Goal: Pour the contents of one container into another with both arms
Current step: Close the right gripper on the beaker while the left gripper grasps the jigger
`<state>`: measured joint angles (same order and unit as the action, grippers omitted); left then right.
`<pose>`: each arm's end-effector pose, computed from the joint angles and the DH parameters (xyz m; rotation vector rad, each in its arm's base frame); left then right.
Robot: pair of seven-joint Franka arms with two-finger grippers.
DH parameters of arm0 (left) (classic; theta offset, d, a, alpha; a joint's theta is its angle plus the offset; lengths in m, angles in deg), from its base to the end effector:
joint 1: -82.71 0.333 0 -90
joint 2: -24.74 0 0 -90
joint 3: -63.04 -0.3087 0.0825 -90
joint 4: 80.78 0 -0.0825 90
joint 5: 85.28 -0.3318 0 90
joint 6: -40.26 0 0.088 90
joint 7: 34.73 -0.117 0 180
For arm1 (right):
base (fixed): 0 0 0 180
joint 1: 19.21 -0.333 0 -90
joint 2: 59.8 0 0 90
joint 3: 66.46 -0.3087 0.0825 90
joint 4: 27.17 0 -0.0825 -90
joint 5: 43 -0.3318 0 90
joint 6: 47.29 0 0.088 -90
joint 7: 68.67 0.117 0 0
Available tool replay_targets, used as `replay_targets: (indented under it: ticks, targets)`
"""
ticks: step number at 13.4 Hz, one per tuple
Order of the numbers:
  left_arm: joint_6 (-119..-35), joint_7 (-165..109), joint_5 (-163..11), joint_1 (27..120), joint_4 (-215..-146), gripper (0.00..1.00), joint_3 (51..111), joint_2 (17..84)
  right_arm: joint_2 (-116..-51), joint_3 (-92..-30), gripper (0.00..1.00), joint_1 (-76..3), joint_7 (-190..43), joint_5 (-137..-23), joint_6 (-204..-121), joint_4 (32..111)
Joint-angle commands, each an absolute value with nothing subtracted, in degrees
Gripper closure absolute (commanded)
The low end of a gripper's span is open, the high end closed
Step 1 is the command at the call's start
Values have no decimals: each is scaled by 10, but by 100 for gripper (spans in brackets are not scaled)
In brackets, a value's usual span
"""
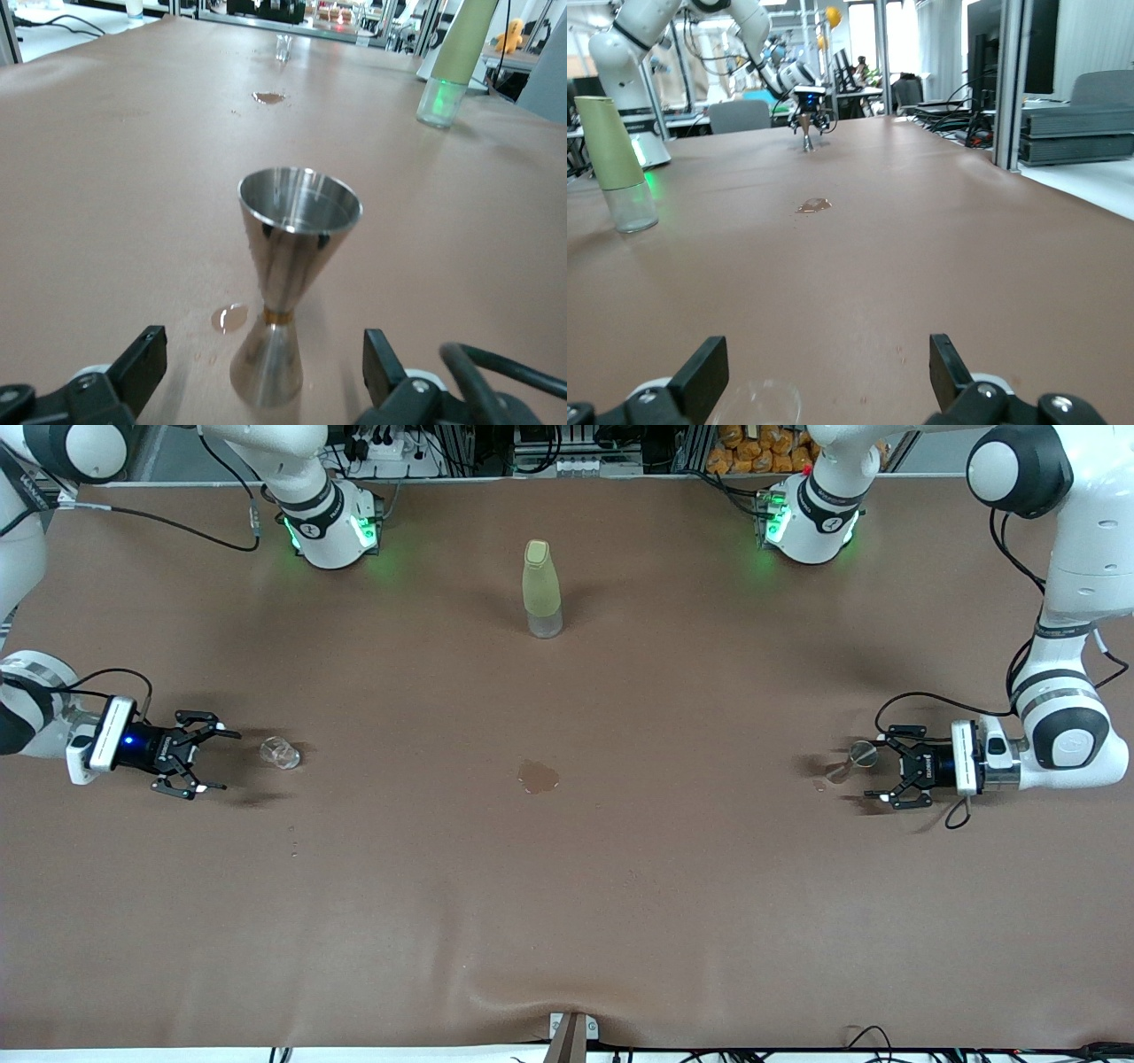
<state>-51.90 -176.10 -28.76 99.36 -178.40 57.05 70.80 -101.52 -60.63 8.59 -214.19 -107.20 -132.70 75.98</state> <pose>0.5404 0.1183 0.1527 1.5115 -1.4626 0.8140 0.5000 -0.1945 0.1837 -1.5360 -1.2455 -1.1221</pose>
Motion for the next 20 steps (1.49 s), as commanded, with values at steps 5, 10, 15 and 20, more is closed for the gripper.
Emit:
replay_targets:
  ticks: [5, 10, 15, 20]
  targets:
    - [-511, -1769, -262, 997, -1796, 25, 580, 707, -1080, -615, 0, 101, -2168, -1090, -1295, 746]
    - [-511, -1772, -259, 997, -1798, 43, 583, 708, -1112, -615, 0, 109, -2199, -1092, -1296, 742]
    - [-511, -1771, -258, 997, -1798, 52, 583, 708, -1134, -616, 0, 108, -2205, -1097, -1296, 731]
    - [-511, -1772, -258, 997, -1798, 64, 583, 708, -1146, -617, 17, 101, -2241, -1121, -1296, 731]
